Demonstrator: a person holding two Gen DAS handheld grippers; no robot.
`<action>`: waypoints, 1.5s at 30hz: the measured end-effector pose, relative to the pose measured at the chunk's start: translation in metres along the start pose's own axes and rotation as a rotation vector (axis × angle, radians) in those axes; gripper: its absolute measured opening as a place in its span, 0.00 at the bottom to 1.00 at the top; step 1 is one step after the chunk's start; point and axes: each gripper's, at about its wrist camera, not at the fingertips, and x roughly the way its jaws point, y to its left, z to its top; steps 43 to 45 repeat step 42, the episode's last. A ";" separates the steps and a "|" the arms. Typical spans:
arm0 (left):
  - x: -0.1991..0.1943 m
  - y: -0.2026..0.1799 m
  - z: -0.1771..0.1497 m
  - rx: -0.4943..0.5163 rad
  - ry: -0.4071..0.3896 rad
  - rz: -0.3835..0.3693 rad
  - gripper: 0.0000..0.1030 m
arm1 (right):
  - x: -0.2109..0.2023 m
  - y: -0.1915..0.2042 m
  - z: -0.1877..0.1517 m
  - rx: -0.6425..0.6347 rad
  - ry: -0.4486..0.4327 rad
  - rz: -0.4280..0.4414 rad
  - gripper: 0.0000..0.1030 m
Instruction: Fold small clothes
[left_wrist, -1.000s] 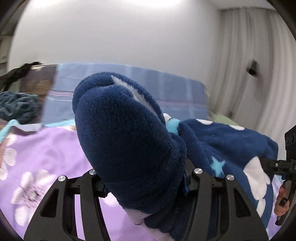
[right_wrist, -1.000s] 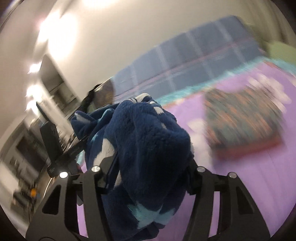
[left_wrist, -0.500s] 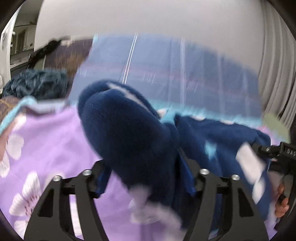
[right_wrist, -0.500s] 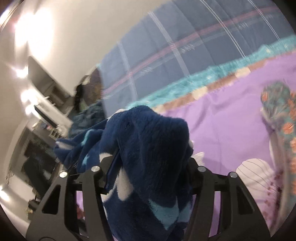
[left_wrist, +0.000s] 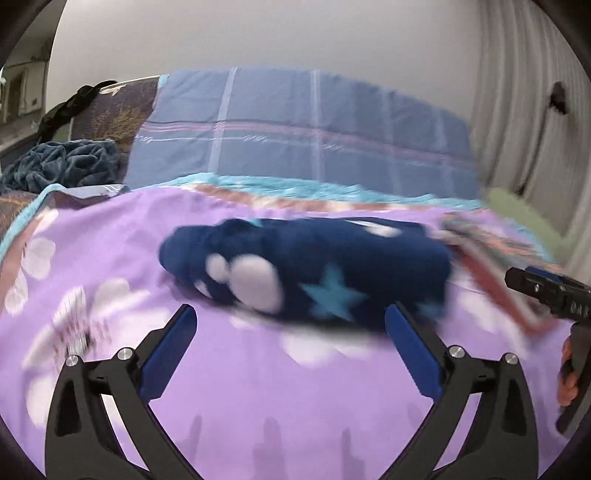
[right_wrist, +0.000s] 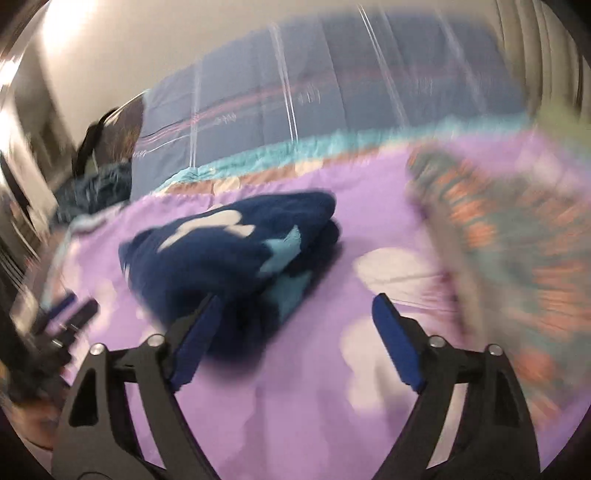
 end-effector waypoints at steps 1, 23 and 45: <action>-0.012 -0.006 -0.007 0.009 -0.010 -0.008 0.99 | -0.037 0.007 -0.016 -0.050 -0.066 -0.023 0.91; -0.237 -0.144 -0.090 0.154 -0.181 0.118 0.99 | -0.292 0.008 -0.149 -0.087 -0.234 -0.116 0.98; -0.270 -0.175 -0.103 0.195 -0.142 0.142 0.99 | -0.317 -0.009 -0.172 -0.037 -0.225 -0.117 0.98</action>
